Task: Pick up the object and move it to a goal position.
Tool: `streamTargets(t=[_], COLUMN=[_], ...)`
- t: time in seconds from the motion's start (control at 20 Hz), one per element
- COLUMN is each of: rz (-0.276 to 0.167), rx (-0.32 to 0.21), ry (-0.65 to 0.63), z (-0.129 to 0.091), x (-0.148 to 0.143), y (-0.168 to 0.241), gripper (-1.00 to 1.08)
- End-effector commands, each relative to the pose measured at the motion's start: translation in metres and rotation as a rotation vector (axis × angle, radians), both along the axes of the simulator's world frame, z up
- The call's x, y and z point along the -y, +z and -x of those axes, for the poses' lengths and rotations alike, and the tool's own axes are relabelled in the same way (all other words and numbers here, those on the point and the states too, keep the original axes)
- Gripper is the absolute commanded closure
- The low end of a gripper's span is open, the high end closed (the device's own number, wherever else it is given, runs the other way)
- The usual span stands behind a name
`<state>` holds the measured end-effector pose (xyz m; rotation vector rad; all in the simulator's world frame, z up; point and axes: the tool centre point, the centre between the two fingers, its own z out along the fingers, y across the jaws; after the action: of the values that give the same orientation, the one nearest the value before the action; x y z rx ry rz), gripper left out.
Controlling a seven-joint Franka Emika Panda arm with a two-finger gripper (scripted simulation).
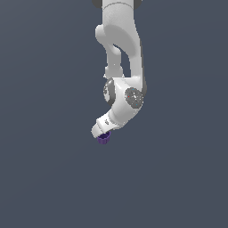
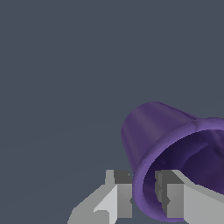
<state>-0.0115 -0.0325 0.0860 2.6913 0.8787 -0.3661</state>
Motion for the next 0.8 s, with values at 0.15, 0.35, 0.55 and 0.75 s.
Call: streamTargets(t=[0.15,0.35,0.55,0.75], rz=[0.0,0.0,0.0,-0.001], rx=[0.003,0.002,0.002,0.002], ry=[0.0,0.001,0.001,0.001], z=[0.01,0.021,0.035,0.05], x=[0.0,0.0,0.0,-0.001], y=[0.03,0.06,0.099,0.141], gripper=[1.08,1.08,1.08,1.08])
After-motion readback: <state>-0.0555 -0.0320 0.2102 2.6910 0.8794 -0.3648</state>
